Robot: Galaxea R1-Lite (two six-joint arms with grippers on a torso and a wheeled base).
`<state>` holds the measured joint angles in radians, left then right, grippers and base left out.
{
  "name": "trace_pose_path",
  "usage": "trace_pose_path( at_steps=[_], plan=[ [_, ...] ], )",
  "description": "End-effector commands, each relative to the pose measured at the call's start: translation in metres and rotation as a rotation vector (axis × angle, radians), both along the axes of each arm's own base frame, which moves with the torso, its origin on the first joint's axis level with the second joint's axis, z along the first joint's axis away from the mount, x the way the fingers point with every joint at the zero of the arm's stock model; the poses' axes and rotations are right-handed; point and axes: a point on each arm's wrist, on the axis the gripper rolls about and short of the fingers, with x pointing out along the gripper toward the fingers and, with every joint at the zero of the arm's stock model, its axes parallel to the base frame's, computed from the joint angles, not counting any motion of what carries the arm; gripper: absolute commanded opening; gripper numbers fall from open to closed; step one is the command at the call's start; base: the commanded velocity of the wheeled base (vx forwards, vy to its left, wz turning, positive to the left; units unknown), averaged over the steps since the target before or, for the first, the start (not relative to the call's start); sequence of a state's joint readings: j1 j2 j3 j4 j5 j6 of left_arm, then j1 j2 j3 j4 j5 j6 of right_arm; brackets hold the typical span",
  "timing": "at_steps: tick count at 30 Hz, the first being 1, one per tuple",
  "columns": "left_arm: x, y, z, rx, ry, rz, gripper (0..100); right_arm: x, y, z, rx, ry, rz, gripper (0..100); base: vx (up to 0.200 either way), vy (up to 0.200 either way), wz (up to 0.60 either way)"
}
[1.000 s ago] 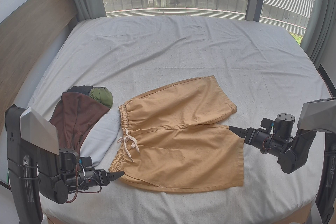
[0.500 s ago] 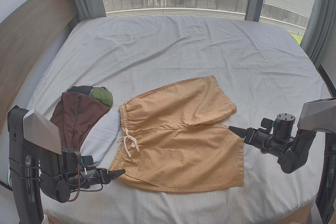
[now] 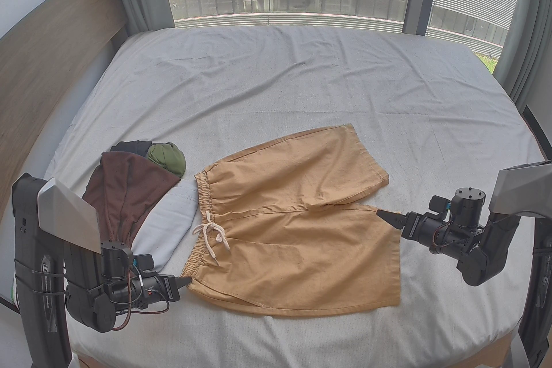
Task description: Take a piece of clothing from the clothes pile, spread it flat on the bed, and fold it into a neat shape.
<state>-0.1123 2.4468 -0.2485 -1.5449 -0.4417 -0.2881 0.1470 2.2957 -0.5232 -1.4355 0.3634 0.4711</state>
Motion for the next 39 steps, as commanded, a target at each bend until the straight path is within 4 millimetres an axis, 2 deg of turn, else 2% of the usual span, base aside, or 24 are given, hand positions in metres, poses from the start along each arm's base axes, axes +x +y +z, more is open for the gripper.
trace_pose_path(
  at_steps=[1,3,11,18,26,39],
  plan=[
    [0.000,0.000,-0.001,-0.001,0.003,0.001,0,-0.004,-0.002,-0.003,-0.021,0.009,0.005,100,0.000,0.000,0.00],
    [0.000,0.000,-0.001,-0.001,0.002,0.001,0,-0.008,-0.003,-0.005,-0.030,0.024,0.006,100,0.000,0.000,0.00],
    [0.003,0.000,0.001,-0.003,-0.016,-0.003,0,-0.053,-0.013,-0.029,-0.156,0.171,0.049,100,0.000,0.000,0.00],
    [0.004,0.000,0.001,-0.001,-0.019,-0.005,0,-0.071,-0.012,-0.053,-0.177,0.301,0.073,100,0.000,0.000,0.00],
    [0.004,0.000,0.000,-0.001,-0.019,-0.005,0,-0.078,-0.005,-0.071,-0.195,0.338,0.113,100,0.000,0.000,0.00],
    [0.005,0.000,0.000,0.000,-0.020,-0.006,0,-0.091,-0.001,-0.069,-0.191,0.366,0.140,100,0.000,0.000,0.00]
  ],
)
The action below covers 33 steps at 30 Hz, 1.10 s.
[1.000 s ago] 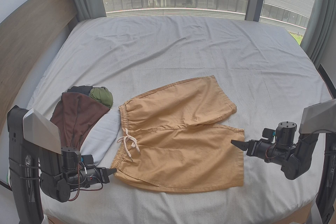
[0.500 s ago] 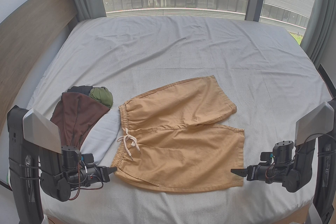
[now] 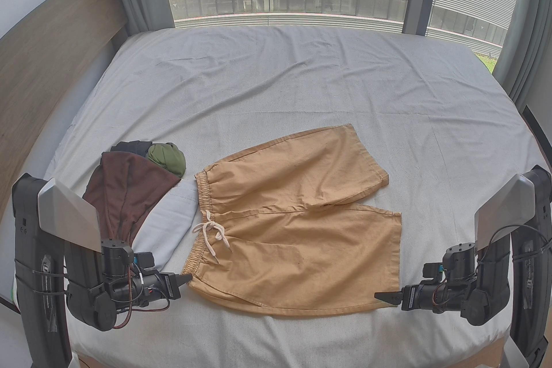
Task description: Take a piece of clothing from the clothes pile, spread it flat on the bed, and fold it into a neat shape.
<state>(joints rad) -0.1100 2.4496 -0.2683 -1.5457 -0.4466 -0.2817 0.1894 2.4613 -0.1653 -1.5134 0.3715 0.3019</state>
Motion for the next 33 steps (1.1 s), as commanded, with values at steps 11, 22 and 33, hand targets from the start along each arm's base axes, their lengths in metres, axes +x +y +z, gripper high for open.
trace_pose_path(
  at_steps=[11,22,33],
  plan=[
    [0.000,0.000,0.000,0.001,-0.001,0.001,0,-0.001,0.013,-0.001,0.053,0.026,-0.002,100,0.000,0.000,0.00],
    [0.001,0.000,-0.001,0.001,-0.001,0.001,0,-0.002,0.013,-0.001,0.052,0.030,-0.008,100,0.000,0.000,0.00],
    [0.002,0.000,-0.002,0.001,-0.001,0.001,0,-0.004,0.010,0.001,0.052,0.035,-0.014,0,0.000,0.000,0.00]
  ],
)
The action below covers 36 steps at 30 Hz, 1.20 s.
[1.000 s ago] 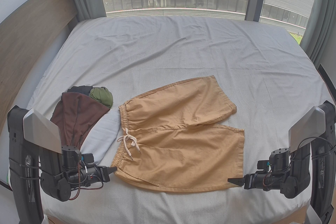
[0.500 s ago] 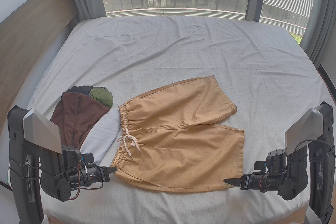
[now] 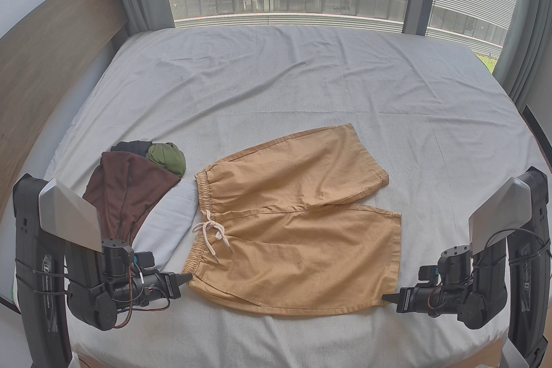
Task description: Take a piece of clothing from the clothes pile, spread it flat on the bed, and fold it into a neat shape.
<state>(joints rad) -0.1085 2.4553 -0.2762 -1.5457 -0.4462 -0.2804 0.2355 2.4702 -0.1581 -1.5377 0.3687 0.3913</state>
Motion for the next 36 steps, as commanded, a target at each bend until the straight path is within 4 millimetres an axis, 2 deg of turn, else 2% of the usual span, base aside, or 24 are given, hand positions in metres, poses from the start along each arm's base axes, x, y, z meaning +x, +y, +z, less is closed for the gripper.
trace_pose_path(
  at_steps=[1,11,18,22,29,36],
  plan=[
    [0.000,0.000,-0.001,0.000,0.002,0.000,0,-0.002,-0.001,0.002,0.000,0.002,-0.002,0,0.000,0.000,0.00],
    [-0.005,0.000,0.002,-0.002,0.013,-0.004,0,-0.010,-0.006,0.009,-0.004,0.012,-0.012,0,0.000,0.000,0.00],
    [-0.028,0.004,0.014,0.004,0.056,-0.002,0,-0.028,-0.011,0.016,-0.024,0.053,-0.005,0,0.000,0.000,0.00],
    [-0.042,0.007,0.022,0.001,0.081,-0.003,0,-0.031,-0.012,0.020,-0.034,0.041,0.010,0,0.000,0.000,0.00],
    [-0.062,0.009,0.024,0.007,0.133,-0.045,0,-0.033,-0.011,0.023,-0.034,0.038,0.019,0,0.000,0.000,0.00],
    [-0.063,0.007,0.022,0.011,0.143,-0.058,0,-0.034,-0.011,0.032,-0.032,0.023,0.018,0,0.000,0.000,0.00]
  ],
)
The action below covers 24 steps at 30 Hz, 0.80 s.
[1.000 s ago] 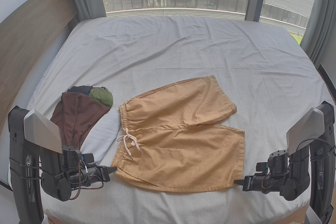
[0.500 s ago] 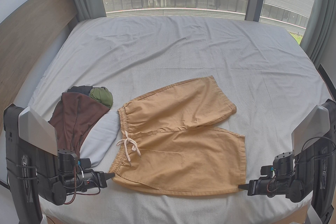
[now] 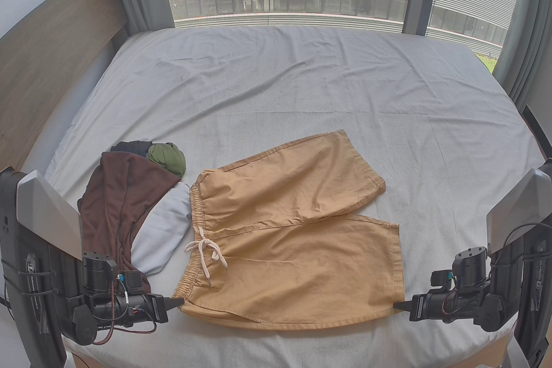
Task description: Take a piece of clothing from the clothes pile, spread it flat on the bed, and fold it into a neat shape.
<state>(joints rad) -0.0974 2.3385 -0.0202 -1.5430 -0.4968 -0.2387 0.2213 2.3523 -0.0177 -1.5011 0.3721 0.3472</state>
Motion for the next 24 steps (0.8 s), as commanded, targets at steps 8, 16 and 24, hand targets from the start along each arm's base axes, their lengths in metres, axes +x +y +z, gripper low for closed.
trace_pose_path(
  at_steps=[8,16,24],
  plan=[
    [-0.003,0.000,0.003,-0.007,-0.015,-0.036,0,-0.003,-0.001,0.017,0.012,-0.052,0.000,0,0.000,0.000,0.00],
    [0.019,-0.002,0.027,-0.059,-0.159,0.000,0,0.009,0.001,0.045,0.062,-0.229,-0.009,0,0.000,0.000,0.00],
    [0.035,-0.009,0.053,-0.139,-0.259,0.030,0,0.030,-0.001,0.062,0.107,-0.344,-0.054,0,0.000,0.000,0.00]
  ],
)
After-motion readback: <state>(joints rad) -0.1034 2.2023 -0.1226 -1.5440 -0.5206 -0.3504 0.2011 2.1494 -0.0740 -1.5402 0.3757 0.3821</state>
